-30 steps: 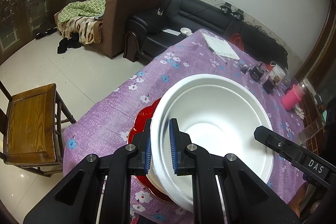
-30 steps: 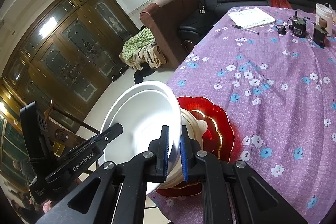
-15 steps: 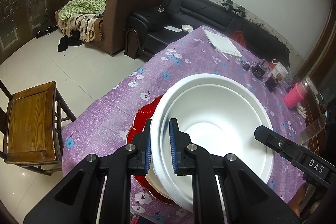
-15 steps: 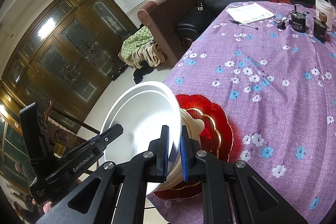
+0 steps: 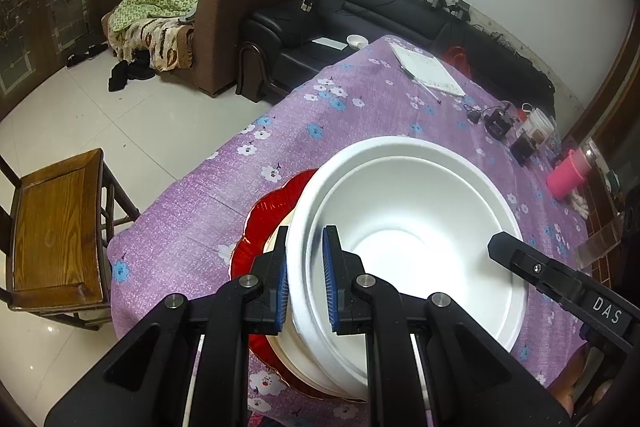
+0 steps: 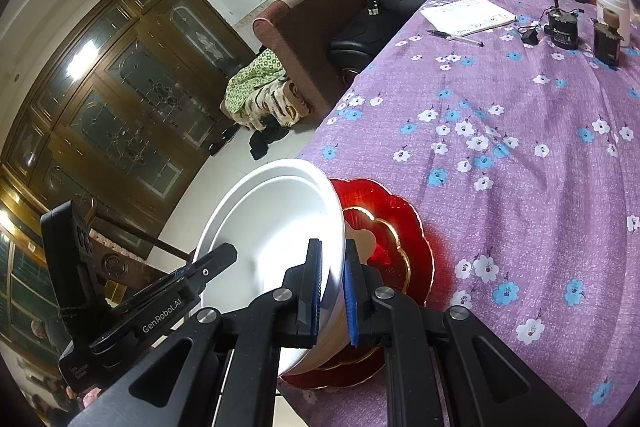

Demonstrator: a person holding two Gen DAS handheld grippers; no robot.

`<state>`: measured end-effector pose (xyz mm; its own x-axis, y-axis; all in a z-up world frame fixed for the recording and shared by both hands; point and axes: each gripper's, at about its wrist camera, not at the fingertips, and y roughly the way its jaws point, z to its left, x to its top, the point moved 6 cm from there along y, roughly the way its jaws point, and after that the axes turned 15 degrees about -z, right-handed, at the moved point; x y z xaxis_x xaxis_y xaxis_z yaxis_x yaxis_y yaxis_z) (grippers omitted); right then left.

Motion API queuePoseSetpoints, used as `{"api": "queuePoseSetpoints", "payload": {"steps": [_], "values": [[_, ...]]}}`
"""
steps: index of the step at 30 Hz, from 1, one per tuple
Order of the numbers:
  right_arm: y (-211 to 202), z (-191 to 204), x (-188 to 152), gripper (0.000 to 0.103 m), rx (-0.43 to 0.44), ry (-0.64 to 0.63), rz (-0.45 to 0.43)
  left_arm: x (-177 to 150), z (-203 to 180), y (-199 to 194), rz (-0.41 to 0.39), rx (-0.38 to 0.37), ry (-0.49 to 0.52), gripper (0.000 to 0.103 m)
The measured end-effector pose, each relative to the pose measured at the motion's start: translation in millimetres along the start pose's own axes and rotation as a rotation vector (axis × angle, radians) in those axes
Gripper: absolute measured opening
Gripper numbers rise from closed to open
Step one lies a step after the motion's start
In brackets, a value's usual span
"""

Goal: Organize plates and bowls
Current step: 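Lower the large white bowl onto the stacked bowls with both tools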

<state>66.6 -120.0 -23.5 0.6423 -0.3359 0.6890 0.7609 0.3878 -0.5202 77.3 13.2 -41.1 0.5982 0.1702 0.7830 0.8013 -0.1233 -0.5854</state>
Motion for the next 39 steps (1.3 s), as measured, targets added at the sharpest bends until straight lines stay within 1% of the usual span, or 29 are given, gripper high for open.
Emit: {"api": "queuePoseSetpoints", "payload": {"steps": [8, 15, 21, 30, 39], "values": [[1, -1, 0, 0.011, 0.008, 0.014, 0.004, 3, -1, 0, -0.001, 0.005, 0.004, 0.011], [5, 2, -3, 0.012, 0.023, 0.012, 0.019, 5, 5, -3, -0.001, 0.008, -0.006, 0.011], [6, 6, -5, 0.012, 0.036, 0.007, 0.027, 7, 9, -12, -0.024, 0.016, 0.001, 0.011], [15, 4, -13, 0.012, 0.018, 0.001, 0.053, -3, 13, -2, 0.011, 0.022, 0.003, 0.011], [17, 3, -15, 0.012, 0.016, -0.002, 0.055, -5, 15, -1, 0.014, 0.025, 0.014, 0.011]]}}
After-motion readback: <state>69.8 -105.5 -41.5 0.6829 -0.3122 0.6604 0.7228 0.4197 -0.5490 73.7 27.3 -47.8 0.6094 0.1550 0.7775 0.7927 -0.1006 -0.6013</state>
